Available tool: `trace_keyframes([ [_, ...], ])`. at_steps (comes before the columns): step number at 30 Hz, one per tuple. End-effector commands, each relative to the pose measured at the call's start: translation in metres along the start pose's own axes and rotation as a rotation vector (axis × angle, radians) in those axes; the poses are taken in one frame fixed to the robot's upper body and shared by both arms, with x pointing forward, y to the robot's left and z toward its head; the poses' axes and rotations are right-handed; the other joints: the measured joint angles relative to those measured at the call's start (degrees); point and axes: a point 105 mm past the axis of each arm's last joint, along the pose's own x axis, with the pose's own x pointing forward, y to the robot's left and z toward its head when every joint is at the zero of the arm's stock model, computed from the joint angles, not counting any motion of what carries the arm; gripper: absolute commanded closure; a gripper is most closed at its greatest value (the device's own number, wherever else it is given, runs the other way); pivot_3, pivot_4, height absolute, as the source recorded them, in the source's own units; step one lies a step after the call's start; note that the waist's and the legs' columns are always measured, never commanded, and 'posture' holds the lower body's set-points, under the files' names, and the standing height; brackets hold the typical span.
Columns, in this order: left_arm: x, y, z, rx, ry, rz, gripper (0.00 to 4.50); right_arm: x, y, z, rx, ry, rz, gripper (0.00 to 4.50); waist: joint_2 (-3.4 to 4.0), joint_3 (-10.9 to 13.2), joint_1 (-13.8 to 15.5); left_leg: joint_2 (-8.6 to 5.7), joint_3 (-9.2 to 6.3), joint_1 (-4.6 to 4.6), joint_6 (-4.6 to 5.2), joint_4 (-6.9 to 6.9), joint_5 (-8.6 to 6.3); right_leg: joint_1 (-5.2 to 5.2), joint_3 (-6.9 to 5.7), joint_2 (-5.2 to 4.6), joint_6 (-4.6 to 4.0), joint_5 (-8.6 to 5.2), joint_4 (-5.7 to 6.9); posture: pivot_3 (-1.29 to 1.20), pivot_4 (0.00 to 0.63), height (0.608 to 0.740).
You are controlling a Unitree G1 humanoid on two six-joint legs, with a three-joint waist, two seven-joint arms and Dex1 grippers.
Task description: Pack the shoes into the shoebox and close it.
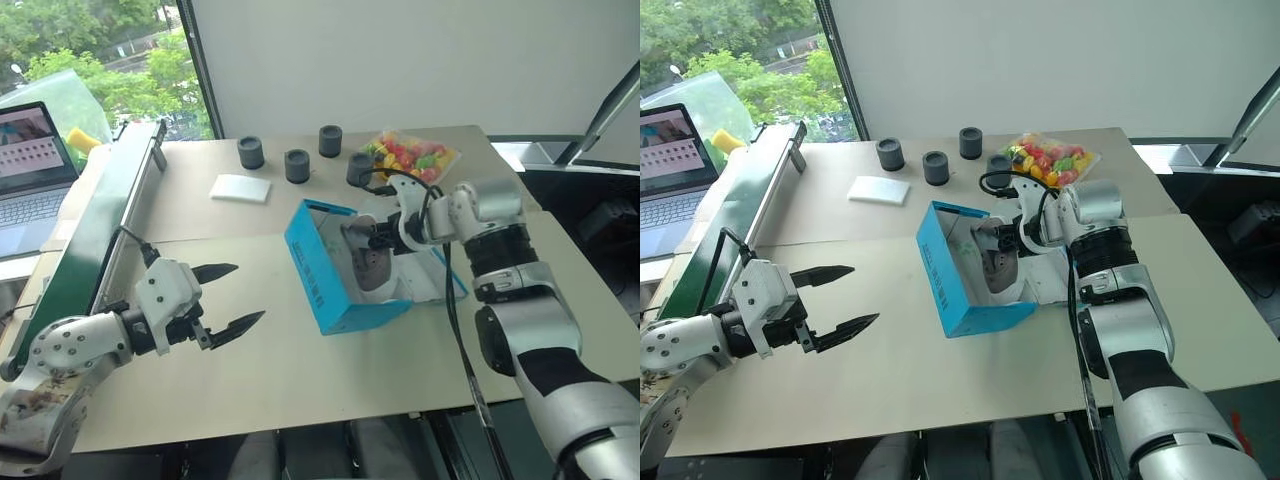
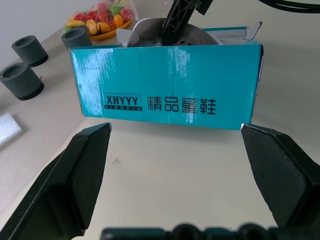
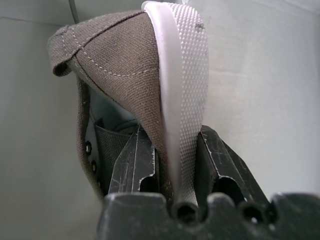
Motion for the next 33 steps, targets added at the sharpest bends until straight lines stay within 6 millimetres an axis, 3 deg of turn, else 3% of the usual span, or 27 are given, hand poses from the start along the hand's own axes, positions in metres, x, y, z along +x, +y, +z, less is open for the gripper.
trace_keyframes([
  [1, 0.0, -0.001, 0.008, 0.036, -0.015, 0.003, 0.08, 0.014, 0.032, 0.0, -0.018, 0.022, 0.11, 3.67, 0.0, 0.0, -0.54, 0.07, 0.04, 0.0, 0.0, 0.0, 0.0, -0.03, 0.04, 0.05, -0.03, 0.02, 0.01, 0.0, 0.15, 0.731],
  [7, 0.0, 0.001, 0.006, 0.037, -0.012, 0.013, 0.08, 0.019, 0.068, 0.004, -0.064, 0.037, 0.207, 3.67, 0.0, 0.0, -0.99, 0.68, 0.29, 0.09, -0.07, -0.05, -0.05, -0.16, 0.26, 0.7, -0.38, 0.19, -0.02, 0.0, 0.15, 0.731],
  [23, -0.001, 0.005, 0.007, 0.04, -0.014, 0.039, 0.08, 0.049, 0.079, -0.017, -0.286, 0.099, 0.188, 3.67, -0.26, -0.23, -1.63, 0.8, 0.59, 0.56, -0.08, -0.1, -0.06, 0.04, 0.47, 0.79, -0.48, 0.23, 0.06, 0.0, 0.15, 0.731],
  [28, -0.001, 0.005, 0.007, 0.04, -0.014, 0.048, 0.08, 0.055, 0.092, -0.014, -0.324, 0.093, 0.207, 3.67, -0.46, -0.37, -2.38, 0.86, 0.9, 1.09, -0.1, -0.34, -0.07, 0.26, 0.83, 0.9, -0.49, 0.23, 0.07, 0.0, 0.15, 0.731],
  [33, -0.003, 0.005, 0.006, 0.037, -0.012, 0.06, 0.08, 0.047, 0.105, 0.005, -0.362, 0.038, 0.229, 3.67, -0.48, -0.39, -3.48, 0.9, 1.03, 1.19, -0.1, -0.47, -0.08, 0.27, 1.04, 0.98, -0.49, 0.23, 0.06, 0.0, 0.15, 0.731],
])
